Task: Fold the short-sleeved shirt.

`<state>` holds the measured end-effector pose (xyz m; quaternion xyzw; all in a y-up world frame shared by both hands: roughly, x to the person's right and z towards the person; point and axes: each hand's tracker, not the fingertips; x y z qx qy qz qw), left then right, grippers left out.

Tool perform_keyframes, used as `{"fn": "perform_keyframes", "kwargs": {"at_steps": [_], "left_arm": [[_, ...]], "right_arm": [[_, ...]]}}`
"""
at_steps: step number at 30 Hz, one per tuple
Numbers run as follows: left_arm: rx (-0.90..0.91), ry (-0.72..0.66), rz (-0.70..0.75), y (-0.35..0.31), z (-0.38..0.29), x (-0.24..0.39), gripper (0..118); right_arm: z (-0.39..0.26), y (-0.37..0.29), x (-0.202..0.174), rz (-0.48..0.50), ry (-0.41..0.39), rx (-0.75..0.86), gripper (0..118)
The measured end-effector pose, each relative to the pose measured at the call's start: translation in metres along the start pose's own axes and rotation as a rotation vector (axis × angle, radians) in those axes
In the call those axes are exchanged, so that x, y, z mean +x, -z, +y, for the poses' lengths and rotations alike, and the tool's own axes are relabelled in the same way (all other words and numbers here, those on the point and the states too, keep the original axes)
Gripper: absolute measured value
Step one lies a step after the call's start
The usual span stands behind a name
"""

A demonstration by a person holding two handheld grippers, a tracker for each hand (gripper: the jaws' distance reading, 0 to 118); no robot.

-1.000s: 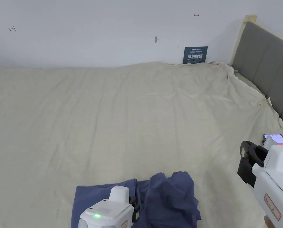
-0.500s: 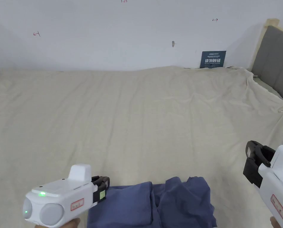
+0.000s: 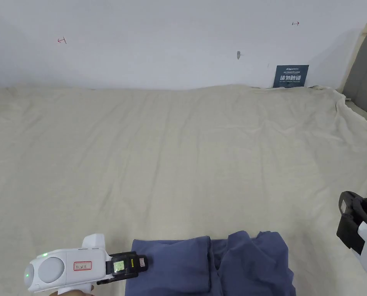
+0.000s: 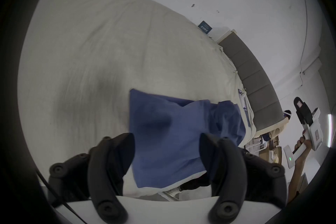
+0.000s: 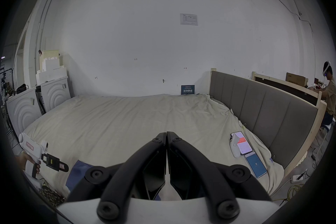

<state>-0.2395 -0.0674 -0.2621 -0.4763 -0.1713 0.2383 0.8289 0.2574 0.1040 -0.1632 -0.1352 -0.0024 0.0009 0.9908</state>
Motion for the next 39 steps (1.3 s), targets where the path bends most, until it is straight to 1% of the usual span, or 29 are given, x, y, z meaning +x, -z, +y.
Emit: {"fn": "perform_keyframes", "kwargs": {"at_steps": [5,8,10,11,13,14,15,17,22,25,30,32,36,39], "left_arm": [[-0.05,0.007,0.022,0.018,-0.003,-0.017,81],[-0.056,0.001,-0.007,0.025,-0.006,-0.019,80],[-0.043,0.007,-0.042,0.027,-0.006,-0.017,76],[-0.046,0.003,-0.058,0.03,-0.005,-0.016,70],[-0.054,-0.006,-0.055,0.037,-0.003,-0.014,67],[-0.055,-0.001,-0.051,0.04,-0.002,-0.013,63],[-0.05,0.005,-0.049,0.041,-0.003,-0.012,54],[-0.048,0.003,-0.036,0.043,-0.002,-0.011,29],[-0.051,-0.008,-0.017,0.046,-0.005,-0.008,15],[-0.044,0.018,0.017,0.039,-0.005,0.002,13],[-0.004,0.028,0.049,0.011,-0.003,0.011,9],[0.008,-0.003,0.055,-0.004,-0.001,0.005,9],[0.044,-0.02,0.141,-0.037,0.002,-0.017,8],[0.059,-0.032,0.168,-0.063,0.004,-0.03,8]], "right_arm": [[-0.001,0.003,-0.002,-0.005,-0.013,-0.016,0],[-0.003,0.008,-0.002,-0.009,-0.022,-0.026,0],[-0.003,0.009,-0.002,-0.011,-0.021,-0.031,0],[-0.003,0.01,-0.002,-0.013,-0.022,-0.032,0],[-0.004,0.011,-0.002,-0.017,-0.024,-0.035,0],[-0.004,0.011,-0.002,-0.017,-0.022,-0.036,0],[-0.004,0.012,-0.003,-0.016,-0.022,-0.037,0],[-0.005,0.013,-0.003,-0.016,-0.023,-0.041,0],[-0.006,0.014,-0.005,-0.012,-0.02,-0.045,0],[-0.006,0.015,-0.006,-0.007,-0.02,-0.043,0],[0.0,0.014,-0.009,0.006,-0.02,-0.029,0],[0.003,0.013,-0.01,0.012,-0.022,-0.022,0],[0.005,0.014,-0.013,0.029,-0.021,-0.01,0],[0.006,0.015,-0.016,0.045,-0.019,-0.004,0]]}}
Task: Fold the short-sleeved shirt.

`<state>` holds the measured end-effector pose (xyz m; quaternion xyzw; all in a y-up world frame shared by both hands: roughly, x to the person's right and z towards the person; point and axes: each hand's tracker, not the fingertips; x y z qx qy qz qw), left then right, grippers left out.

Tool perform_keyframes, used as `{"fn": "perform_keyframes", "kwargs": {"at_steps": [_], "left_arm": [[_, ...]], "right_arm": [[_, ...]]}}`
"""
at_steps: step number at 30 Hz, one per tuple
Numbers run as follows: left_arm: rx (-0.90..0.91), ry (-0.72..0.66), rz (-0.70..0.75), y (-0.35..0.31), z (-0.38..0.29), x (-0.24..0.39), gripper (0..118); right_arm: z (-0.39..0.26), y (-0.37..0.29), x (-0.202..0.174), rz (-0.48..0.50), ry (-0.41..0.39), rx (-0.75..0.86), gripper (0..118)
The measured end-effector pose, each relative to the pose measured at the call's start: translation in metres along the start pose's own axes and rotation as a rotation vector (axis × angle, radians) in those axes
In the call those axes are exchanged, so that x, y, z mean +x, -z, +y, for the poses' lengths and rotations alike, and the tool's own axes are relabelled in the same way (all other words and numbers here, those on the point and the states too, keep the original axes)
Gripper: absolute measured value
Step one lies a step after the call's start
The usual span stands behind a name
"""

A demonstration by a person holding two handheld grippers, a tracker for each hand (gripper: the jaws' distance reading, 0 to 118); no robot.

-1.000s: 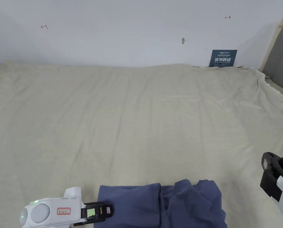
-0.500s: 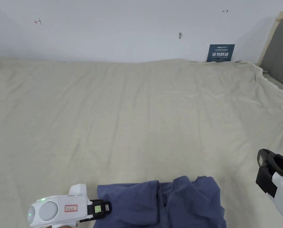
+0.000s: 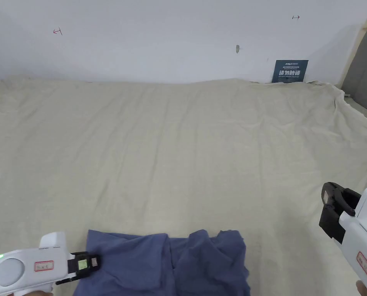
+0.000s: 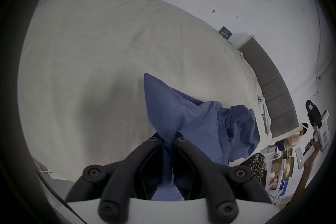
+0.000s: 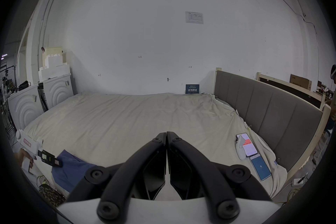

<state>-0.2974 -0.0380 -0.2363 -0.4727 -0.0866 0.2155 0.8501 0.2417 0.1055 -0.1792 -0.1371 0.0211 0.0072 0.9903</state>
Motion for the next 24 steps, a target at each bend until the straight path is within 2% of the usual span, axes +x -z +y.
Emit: {"fn": "perform_keyframes", "kwargs": {"at_steps": [6,13,18,24], "left_arm": [[0.029,0.01,0.088,-0.035,0.006,0.004,8],[0.01,0.088,0.047,-0.049,0.02,0.09,8],[-0.032,0.207,-0.019,-0.027,0.031,0.143,8],[-0.118,0.286,-0.06,0.023,0.021,0.205,8]], "right_arm": [[0.002,0.001,-0.006,0.03,0.003,0.012,0],[0.001,0.002,-0.009,0.041,0.009,0.024,0],[0.003,0.001,-0.011,0.049,0.012,0.034,0],[0.003,-0.001,-0.009,0.053,0.018,0.045,0]]}}
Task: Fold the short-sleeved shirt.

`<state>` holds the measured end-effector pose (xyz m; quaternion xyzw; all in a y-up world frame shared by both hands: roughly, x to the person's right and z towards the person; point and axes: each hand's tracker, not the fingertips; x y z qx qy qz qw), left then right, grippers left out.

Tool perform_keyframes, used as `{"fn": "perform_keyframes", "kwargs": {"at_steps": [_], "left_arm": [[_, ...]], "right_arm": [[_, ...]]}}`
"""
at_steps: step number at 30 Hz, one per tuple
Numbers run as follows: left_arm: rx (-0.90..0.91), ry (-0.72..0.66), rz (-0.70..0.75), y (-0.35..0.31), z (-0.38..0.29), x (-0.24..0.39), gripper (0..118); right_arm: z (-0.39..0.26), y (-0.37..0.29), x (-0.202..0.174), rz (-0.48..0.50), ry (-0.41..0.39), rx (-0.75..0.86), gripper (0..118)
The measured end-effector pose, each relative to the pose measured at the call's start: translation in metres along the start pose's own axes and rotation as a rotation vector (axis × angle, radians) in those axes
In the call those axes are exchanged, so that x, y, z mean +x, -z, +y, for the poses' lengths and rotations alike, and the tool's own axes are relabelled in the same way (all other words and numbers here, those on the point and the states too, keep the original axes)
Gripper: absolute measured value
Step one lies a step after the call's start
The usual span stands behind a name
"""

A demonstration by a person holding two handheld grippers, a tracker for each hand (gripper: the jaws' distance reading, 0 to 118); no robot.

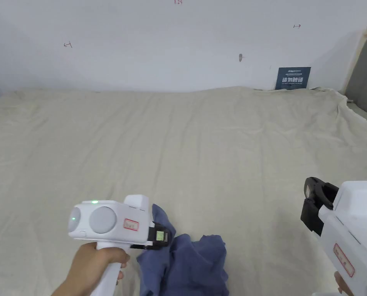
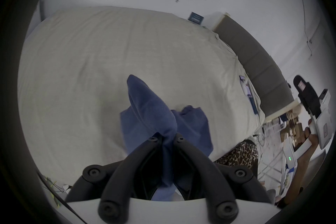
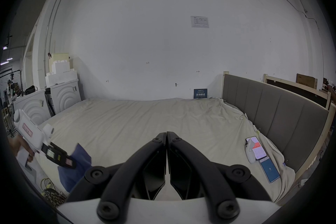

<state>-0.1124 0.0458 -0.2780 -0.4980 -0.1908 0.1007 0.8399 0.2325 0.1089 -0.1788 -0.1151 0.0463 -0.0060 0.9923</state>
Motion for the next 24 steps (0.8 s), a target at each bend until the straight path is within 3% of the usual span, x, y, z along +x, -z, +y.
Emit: {"fn": "perform_keyframes", "kwargs": {"at_steps": [14,15,18,20,22,24], "left_arm": [[-0.193,0.069,0.055,0.145,-0.019,0.066,10],[-0.195,0.066,0.057,0.148,-0.022,0.067,13],[-0.182,0.062,0.046,0.149,-0.025,0.067,40],[-0.173,0.046,-0.006,0.141,-0.024,0.072,71],[-0.161,0.052,-0.029,0.132,-0.02,0.076,74],[-0.138,0.06,-0.027,0.115,-0.018,0.081,91]], "right_arm": [[-0.005,-0.016,0.018,-0.035,-0.005,-0.011,0],[-0.005,-0.016,0.019,-0.039,-0.007,-0.012,0],[-0.006,-0.017,0.021,-0.044,-0.004,-0.015,0],[-0.005,-0.018,0.022,-0.045,-0.002,-0.015,0],[-0.005,-0.018,0.022,-0.045,0.001,-0.014,0],[-0.004,-0.018,0.02,-0.043,0.001,-0.011,0]]}}
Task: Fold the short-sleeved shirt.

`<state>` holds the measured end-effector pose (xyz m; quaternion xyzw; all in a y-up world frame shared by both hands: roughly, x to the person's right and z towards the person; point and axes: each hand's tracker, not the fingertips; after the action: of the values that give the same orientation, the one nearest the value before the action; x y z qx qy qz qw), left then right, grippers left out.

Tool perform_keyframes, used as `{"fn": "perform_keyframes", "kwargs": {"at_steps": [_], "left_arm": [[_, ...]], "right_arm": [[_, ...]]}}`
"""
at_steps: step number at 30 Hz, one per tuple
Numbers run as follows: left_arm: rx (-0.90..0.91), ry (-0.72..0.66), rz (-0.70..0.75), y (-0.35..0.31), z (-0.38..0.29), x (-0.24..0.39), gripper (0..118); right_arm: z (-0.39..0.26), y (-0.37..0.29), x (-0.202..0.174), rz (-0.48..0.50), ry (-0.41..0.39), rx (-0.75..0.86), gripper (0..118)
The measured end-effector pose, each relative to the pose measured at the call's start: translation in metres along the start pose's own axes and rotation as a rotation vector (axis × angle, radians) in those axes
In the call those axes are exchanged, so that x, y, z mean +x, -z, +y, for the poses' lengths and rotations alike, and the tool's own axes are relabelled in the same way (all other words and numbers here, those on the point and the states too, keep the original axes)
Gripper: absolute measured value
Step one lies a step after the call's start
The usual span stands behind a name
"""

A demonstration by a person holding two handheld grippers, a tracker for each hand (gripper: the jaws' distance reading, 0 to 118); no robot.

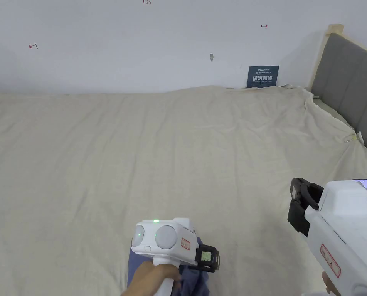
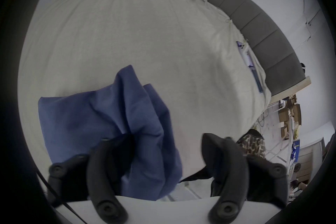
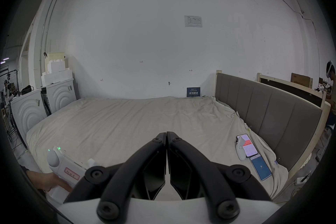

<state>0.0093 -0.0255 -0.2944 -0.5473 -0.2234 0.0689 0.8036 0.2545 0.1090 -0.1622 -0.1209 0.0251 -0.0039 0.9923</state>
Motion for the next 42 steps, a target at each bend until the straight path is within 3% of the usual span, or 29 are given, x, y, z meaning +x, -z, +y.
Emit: {"fn": "perform_keyframes", "kwargs": {"at_steps": [5,12,14,15,16,17,19,26,42], "left_arm": [[0.177,0.038,0.017,-0.057,-0.002,-0.011,95],[0.374,0.123,0.254,-0.097,-0.019,-0.038,94],[0.431,0.126,0.276,-0.098,-0.028,-0.046,73],[0.475,0.139,0.266,-0.096,-0.033,-0.051,50],[0.504,0.133,0.257,-0.094,-0.038,-0.055,18],[0.5,0.116,0.241,-0.091,-0.041,-0.059,8],[0.498,0.102,0.24,-0.082,-0.048,-0.064,1],[0.477,0.058,0.181,-0.036,-0.066,-0.067,0],[0.408,0.111,0.107,0.055,-0.073,-0.009,0]], "right_arm": [[0.005,-0.001,-0.003,0.011,-0.004,0.012,0],[0.01,0.001,-0.008,0.023,0.0,0.026,0],[0.01,0.001,-0.009,0.025,0.002,0.027,0],[0.01,0.002,-0.009,0.028,0.004,0.025,0],[0.01,0.001,-0.009,0.028,0.004,0.025,0],[0.009,0.001,-0.009,0.028,0.004,0.023,0],[0.008,0.001,-0.009,0.026,0.006,0.019,0],[0.002,-0.001,-0.001,0.01,0.011,0.011,0],[-0.013,-0.003,0.032,-0.052,0.027,-0.037,0]]}}
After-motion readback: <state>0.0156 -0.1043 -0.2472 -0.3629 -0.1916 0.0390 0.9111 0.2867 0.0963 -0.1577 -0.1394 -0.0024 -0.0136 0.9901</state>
